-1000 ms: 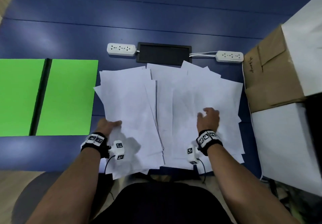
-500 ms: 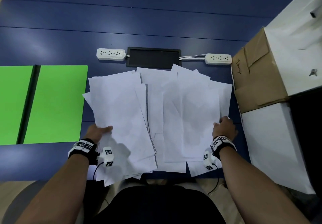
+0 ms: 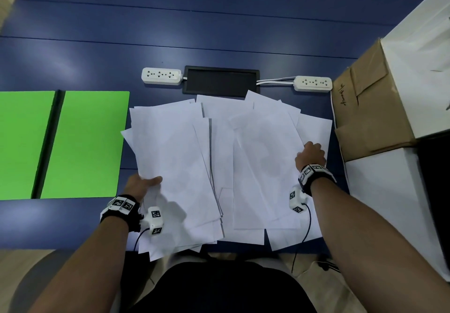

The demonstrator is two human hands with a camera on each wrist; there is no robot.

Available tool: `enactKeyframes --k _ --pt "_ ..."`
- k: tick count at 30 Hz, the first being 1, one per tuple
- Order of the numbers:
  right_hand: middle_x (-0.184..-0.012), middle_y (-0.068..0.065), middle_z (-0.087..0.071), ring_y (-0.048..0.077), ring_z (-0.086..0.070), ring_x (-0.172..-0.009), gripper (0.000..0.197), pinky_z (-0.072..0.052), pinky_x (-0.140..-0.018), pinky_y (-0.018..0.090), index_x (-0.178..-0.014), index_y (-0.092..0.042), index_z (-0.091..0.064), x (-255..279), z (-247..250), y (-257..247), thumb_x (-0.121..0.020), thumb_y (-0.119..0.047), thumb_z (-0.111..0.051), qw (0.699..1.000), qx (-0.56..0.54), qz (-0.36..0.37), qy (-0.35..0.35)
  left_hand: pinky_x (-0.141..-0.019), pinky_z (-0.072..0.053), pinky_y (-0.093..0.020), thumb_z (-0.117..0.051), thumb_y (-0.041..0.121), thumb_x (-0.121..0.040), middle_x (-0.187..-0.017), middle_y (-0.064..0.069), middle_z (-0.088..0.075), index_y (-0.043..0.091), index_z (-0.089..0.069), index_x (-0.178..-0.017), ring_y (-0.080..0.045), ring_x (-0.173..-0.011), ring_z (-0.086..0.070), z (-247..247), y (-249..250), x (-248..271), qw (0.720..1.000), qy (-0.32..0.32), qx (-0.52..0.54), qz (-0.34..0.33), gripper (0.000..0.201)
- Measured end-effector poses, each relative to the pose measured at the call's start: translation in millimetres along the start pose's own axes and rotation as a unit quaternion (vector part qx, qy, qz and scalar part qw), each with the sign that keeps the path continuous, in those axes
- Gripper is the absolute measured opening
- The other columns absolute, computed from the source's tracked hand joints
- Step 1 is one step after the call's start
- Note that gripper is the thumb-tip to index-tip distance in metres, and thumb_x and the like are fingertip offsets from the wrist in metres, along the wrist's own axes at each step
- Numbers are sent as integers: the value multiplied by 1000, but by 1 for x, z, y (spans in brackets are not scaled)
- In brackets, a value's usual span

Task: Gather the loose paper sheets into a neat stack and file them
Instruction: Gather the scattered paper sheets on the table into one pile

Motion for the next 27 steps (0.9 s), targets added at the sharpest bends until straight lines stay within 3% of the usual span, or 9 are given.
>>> enactKeyframes --k 3,6,9,16,20,24,27 --pt "-131 19 -44 40 -49 -119 32 -48 -91 50 -123 -5 -50 2 -9 1 -93 -12 -57 1000 -22 -17 -10 -96 -55 -54 -82 2 -80 -108 -23 -75 -3 -71 -113 -39 -99 -72 2 -3 -1 1000 -1 -4 6 36" --pt "-130 17 -44 41 -55 -114 43 -51 -89 50 -122 -6 -47 11 -12 6 -86 -17 -70 994 -97 -53 -5 -95 -55 -52 -83 3 -80 -108 -24 -74 -4 -71 -113 -35 -94 -71 2 -2 0 1000 2 -9 4 35" --pt "-129 13 -50 38 -58 -113 56 -47 -95 50 -123 -12 -46 20 -14 6 -79 -22 -80 990 -121 -72 -6 -95 -55 -52 -81 2 -81 -109 -24 -74 -4 -70 -115 -36 -95 -70 1 0 2 1000 1 -8 -1 37" --pt "-122 13 -59 35 -61 -108 25 -45 -96 45 -118 -10 -61 36 -14 -2 -93 -14 -57 996 -86 -23 13 -98 -54 -56 -82 1 -81 -109 -24 -74 -3 -70 -116 -40 -101 -71 2 0 2 1000 3 -8 0 37" --pt "-127 16 -56 37 -58 -114 28 -47 -93 43 -123 -7 -56 57 -14 0 -97 -14 -53 989 -133 -54 20 -94 -56 -55 -79 -1 -82 -106 -25 -74 -6 -70 -116 -38 -92 -71 -1 2 7 1000 -2 -3 -4 35" --pt "-111 20 -64 39 -64 -99 23 -53 -80 39 -115 -3 -53 79 -27 8 -93 -1 -50 978 -195 -73 7 -86 -55 -46 -79 -2 -82 -101 -23 -73 -3 -72 -106 -32 -84 -68 -1 2 6 1000 5 5 0 25" --pt "-120 21 -57 39 -58 -109 25 -51 -87 41 -118 0 -55 94 -43 7 -93 -4 -53 984 -163 -75 -5 -82 -53 -42 -79 -2 -82 -91 -19 -73 -1 -72 -98 -29 -78 -67 -2 2 6 1000 3 3 6 17"
Point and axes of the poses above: each hand's wrist, its own x-axis away from the middle knuckle, its own z-axis out of the back of the hand, y = z × x, the point moved 9 cm from there along -x, towards the middle knuckle
